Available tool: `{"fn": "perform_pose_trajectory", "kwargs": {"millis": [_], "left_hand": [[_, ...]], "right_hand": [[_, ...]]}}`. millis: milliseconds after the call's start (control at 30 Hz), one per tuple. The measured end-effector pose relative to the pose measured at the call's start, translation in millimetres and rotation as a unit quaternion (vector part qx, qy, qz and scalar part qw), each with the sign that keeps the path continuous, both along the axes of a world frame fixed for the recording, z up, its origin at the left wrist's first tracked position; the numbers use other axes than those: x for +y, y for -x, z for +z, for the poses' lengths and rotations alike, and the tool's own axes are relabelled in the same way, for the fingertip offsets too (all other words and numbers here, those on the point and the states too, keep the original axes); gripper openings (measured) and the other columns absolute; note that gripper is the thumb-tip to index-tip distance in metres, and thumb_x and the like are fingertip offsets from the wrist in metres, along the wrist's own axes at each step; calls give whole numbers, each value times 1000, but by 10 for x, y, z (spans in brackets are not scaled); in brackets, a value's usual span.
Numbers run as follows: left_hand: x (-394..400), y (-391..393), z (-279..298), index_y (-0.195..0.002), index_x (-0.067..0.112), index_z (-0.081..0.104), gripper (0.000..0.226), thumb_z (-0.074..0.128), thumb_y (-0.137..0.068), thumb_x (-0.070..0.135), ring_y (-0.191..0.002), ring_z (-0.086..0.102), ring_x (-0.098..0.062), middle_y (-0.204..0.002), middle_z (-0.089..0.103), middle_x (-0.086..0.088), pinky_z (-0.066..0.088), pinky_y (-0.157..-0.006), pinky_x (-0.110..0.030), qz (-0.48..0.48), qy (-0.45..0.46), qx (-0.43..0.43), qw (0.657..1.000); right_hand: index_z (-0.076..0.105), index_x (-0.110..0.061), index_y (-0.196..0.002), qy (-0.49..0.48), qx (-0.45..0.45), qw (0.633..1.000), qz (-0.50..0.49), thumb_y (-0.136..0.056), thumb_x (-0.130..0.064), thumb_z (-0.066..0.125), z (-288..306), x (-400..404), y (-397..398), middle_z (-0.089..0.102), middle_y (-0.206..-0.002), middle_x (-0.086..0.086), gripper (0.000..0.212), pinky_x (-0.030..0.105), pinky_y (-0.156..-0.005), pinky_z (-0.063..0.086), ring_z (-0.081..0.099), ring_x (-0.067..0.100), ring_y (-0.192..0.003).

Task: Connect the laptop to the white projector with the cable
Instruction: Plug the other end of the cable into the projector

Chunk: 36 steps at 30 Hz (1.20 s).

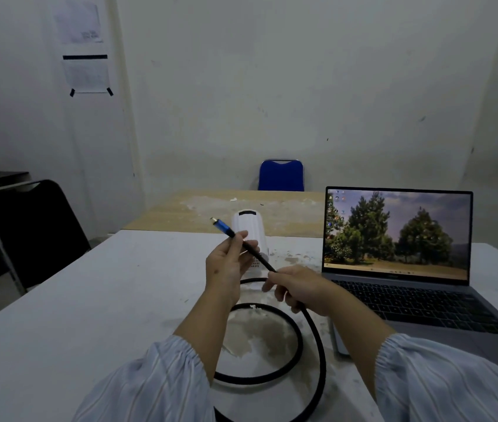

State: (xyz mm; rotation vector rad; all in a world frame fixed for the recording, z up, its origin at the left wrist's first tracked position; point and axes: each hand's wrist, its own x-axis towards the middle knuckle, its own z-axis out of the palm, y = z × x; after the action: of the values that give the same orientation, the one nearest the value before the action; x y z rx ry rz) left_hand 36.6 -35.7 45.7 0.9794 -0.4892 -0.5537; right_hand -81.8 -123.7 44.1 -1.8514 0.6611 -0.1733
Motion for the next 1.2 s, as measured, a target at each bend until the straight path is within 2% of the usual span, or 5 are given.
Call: {"fn": "perform_pose_trajectory", "kwargs": {"millis": [267,533,667,867,1200], "left_hand": [[-56,-19,-42,-76,18,74,15,63,-86,19,-66,70,-17,-67,72,1,60,-67,-29,22,-125,-214,969],[-77,3,-62,-70,20,71,20,61,-88,21,-50,67,-7,-56,70,6,54,-50,-17,-47,-169,-238,955],[-79,-68,-52,-75,16,71,18,60,-88,22,-51,68,-4,-60,70,5,54,-53,-20,-79,-202,-270,938],[-29,-490,-47,-109,17,67,60,66,-67,60,-94,63,-21,-108,69,-4,51,-83,-37,-23,-411,-502,760],[-531,-973,3,-147,29,16,51,30,-99,25,-146,16,-22,-160,13,0,32,-110,-49,17,-404,-695,595]], "right_hand": [[63,-25,-100,-47,-170,983,-58,-90,-34,52,126,50,-115,66,-102,1,17,35,-76,46,62,21,-95],[67,-21,-88,44,-213,970,-109,-90,-25,57,179,63,-250,66,-78,-4,11,15,-50,45,62,-2,-64],[68,-14,-86,49,-204,970,-122,-91,-23,54,118,51,-359,69,-89,11,18,28,-66,52,65,20,-79],[68,-12,-88,43,-191,962,-190,-94,-26,47,-70,2,-506,63,-76,1,27,24,-58,43,55,9,-66],[69,-5,-90,-53,-89,958,-268,-88,-20,52,-298,-93,-738,58,-63,5,23,24,-46,36,49,18,-52]]}}
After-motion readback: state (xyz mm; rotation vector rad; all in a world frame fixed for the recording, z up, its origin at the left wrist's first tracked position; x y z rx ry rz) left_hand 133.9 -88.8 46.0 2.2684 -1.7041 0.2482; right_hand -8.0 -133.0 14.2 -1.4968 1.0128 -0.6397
